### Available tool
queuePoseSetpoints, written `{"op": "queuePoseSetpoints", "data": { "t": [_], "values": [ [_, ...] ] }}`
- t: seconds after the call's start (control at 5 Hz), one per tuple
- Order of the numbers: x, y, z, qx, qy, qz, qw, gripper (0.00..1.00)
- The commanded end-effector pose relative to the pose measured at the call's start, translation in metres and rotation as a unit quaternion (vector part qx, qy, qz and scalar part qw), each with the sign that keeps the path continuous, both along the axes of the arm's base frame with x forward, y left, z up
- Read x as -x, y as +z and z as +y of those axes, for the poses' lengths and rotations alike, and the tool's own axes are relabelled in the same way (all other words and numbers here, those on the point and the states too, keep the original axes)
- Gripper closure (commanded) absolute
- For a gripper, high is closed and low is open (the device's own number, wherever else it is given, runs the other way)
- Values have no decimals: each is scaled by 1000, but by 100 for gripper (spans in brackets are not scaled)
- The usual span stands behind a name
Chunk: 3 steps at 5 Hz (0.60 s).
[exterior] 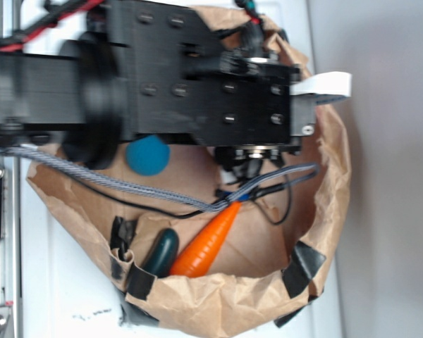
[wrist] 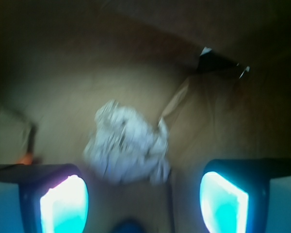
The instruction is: Grab the white paper.
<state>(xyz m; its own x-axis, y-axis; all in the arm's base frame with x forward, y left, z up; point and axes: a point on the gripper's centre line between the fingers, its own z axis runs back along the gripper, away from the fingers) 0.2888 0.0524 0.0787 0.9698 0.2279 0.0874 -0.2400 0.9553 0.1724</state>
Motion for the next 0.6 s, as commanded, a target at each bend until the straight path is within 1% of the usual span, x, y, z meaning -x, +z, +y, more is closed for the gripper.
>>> {"op": "queuePoseSetpoints", "data": {
  "t": [0.0,0.2,0.4],
  "values": [
    [-29,14,8,35,-6,-60,998,0],
    [-30,2,2,44,-10,-67,997,0],
    [-26,-4,-8,57,-30,-68,996,0]
  ]
}}
